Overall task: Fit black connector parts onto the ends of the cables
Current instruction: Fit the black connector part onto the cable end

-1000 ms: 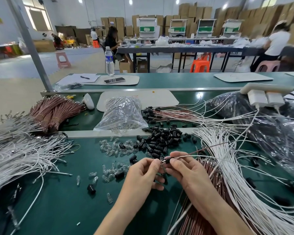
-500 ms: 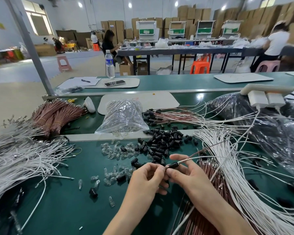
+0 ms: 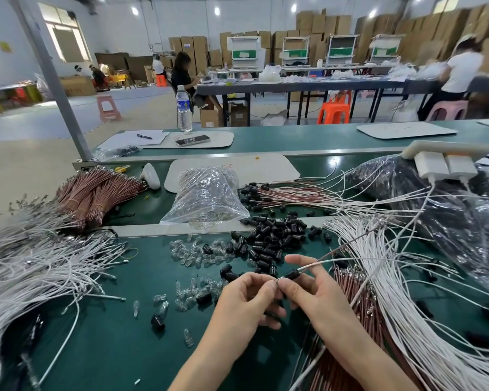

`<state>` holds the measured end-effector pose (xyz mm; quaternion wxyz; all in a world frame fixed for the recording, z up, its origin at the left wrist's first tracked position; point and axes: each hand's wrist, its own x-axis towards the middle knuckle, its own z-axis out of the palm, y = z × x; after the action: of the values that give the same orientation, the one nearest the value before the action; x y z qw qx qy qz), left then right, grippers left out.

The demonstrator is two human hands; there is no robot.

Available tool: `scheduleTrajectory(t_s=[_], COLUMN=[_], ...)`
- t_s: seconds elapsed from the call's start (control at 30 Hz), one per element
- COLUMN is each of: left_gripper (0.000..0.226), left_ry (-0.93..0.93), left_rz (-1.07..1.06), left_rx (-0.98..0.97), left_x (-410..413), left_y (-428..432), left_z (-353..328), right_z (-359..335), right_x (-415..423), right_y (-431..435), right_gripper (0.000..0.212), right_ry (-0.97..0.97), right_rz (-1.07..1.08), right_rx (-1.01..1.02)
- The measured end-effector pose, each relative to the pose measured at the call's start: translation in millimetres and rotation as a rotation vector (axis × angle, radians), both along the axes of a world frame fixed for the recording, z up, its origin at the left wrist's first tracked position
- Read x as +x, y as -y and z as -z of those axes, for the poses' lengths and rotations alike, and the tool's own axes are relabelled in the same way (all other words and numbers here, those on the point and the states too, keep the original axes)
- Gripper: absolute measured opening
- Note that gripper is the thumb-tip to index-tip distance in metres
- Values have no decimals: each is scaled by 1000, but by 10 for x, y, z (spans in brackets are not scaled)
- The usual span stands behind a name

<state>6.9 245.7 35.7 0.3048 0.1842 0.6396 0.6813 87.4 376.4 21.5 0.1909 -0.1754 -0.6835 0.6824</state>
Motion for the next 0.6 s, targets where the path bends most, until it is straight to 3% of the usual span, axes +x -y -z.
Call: scheduleTrajectory(t_s=[0.3, 0.47, 0.6], left_gripper=[10, 12, 13], left_ry=[-245, -233, -210], left_rz=[-9, -5, 25], left_rx=[-98, -79, -60], left_x=[7, -10, -37], left_y=[27, 22, 43], left_z=[45, 52, 46], right_z=[6, -14, -41], right_x=[3, -15, -1], right_y=[-8, -25, 9], right_gripper=[37, 40, 40], right_ry=[-16, -87, -121], right_rz=[31, 57, -17], right_rx=[-20, -156, -136])
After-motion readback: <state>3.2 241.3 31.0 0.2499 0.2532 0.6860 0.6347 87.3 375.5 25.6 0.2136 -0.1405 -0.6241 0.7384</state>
